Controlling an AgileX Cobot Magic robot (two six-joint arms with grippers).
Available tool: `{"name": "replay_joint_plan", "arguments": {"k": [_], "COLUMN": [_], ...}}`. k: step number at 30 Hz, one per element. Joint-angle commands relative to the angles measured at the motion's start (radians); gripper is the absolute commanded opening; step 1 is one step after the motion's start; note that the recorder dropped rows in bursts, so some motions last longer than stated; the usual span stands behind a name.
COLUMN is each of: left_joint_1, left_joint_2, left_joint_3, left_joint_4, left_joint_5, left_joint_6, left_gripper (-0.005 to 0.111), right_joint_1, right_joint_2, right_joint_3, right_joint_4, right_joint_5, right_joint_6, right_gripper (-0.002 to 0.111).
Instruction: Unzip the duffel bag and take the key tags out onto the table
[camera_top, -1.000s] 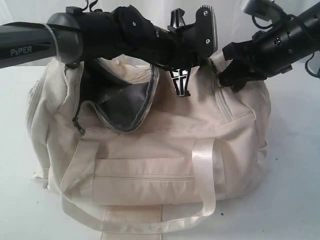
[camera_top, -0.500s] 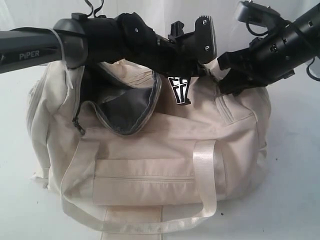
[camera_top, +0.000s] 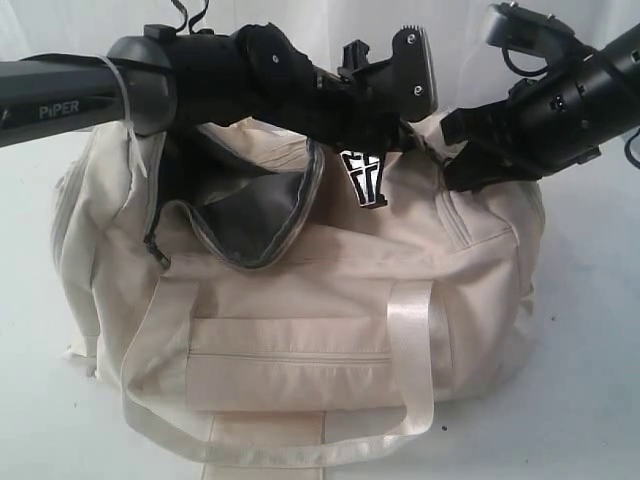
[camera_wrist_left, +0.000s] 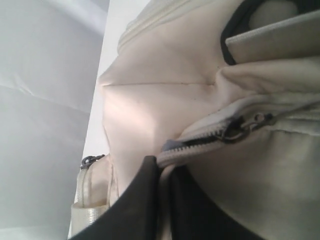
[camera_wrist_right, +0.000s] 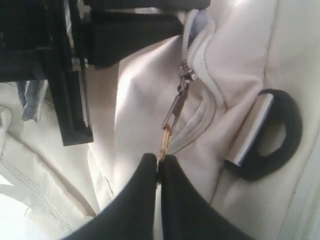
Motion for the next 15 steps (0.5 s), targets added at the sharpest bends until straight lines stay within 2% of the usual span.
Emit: {"name": "replay_joint_plan", "arguments": {"k": [1,7,15], "left_joint_1": [0.015,0.013,0.013], "left_joint_2": [-0.003,-0.026,-0.111], "left_joint_3": [-0.015,-0.015,-0.015], "left_joint_4": [-0.005,-0.010,-0.024], "left_joint_5": [-0.126,-0.081,-0.027], "left_joint_6": [-0.017,-0.019,-0.129], "left_gripper": [0.000,0.000,0.000], "right_joint_1": [0.010,0.010,0.010], "right_joint_2": [-0.047,-0.051,-0.051], "right_joint_3": [0.017,0.017,0.017], "right_joint_4": [0.005,0.005,0.004], "right_joint_5": [0.137,0.021,-0.183], "right_joint_6": [-0.002,-0.002,-0.004], "right_gripper": [0.000,0.000,0.000]}}
